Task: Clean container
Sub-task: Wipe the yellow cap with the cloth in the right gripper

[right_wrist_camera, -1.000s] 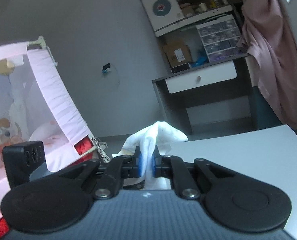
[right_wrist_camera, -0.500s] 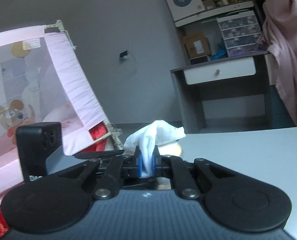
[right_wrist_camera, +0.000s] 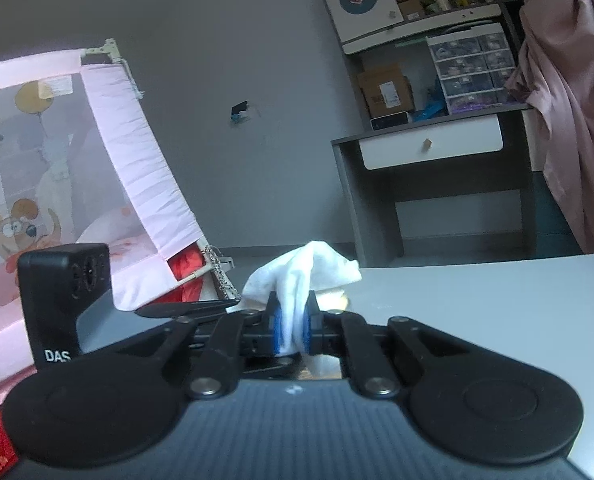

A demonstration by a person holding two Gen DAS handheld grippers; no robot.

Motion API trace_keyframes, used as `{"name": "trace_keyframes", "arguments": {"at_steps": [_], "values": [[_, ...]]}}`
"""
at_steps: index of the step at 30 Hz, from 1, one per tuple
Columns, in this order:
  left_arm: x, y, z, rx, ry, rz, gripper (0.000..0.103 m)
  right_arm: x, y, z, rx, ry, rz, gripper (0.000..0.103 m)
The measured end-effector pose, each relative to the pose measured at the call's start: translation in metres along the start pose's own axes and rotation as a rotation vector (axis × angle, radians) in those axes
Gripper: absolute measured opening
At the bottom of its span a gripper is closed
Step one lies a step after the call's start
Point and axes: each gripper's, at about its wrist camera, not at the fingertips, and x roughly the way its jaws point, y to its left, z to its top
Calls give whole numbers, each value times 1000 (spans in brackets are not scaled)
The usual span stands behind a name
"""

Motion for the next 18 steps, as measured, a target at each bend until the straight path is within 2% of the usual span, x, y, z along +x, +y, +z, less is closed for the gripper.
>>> {"name": "trace_keyframes", "arguments": {"at_steps": [9,18], "values": [[-1,-3,0,6,2,-6,46,-1,-10,2,22,-13,-33,10],[0,-6,-2,12,3,-11,46,7,-22,-2,66,-3,-110,10]]}}
